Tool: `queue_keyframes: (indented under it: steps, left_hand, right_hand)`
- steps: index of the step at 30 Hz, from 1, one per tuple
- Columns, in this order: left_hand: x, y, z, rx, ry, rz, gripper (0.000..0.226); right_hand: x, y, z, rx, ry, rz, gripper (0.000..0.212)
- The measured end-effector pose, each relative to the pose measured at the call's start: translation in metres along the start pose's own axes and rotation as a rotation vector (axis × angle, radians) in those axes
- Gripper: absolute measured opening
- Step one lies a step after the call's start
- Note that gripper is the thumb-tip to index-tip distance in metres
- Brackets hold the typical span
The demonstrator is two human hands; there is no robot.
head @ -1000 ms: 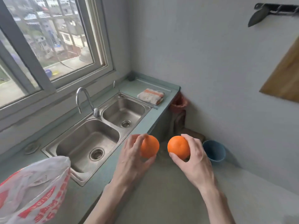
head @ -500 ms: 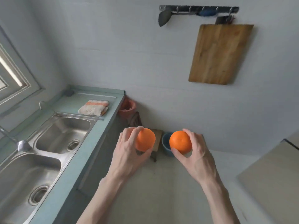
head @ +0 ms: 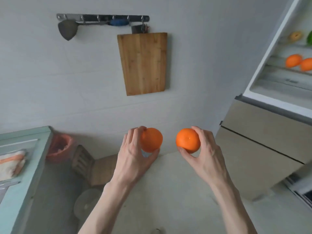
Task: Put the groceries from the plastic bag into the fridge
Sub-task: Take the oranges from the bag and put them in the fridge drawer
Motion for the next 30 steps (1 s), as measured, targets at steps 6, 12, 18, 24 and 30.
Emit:
queue_keyframes:
  steps: [6,12,18,24,30]
  left_hand:
    - [-0.085,0.073,0.017,0.110,0.125,-0.101,0.066]
    - [-0.168,0.146,0.029,0.198,0.239,-0.203,0.069]
    - [-0.227,0.215,0.051,0.279,0.345,-0.310,0.068]
    - [-0.262,0.279,0.093,0.394,0.450,-0.389,0.068]
    - [-0.280,0.342,0.146,0.471,0.525,-0.442,0.066]
  right_hand:
    - [-0.050,-0.022,0.060,0.054,0.167,0.085,0.072]
    - [-0.105,-0.038,0.114,0.110,0.303,0.184,0.073]
    - [-0.141,-0.064,0.158,0.165,0.429,0.290,0.074]
    - [-0.149,-0.095,0.204,0.215,0.559,0.376,0.074]
    - [-0.155,-0.126,0.254,0.254,0.630,0.421,0.075]
Point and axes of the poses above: each hand's wrist, its own x-axis away from the middle knuckle, its own y-axis out of the palm, z = x × y, the point moved 6 cm from there along -x, towards the middle knuckle, and after that the axes turned 10 degrees about x, right-handed, at the moved point
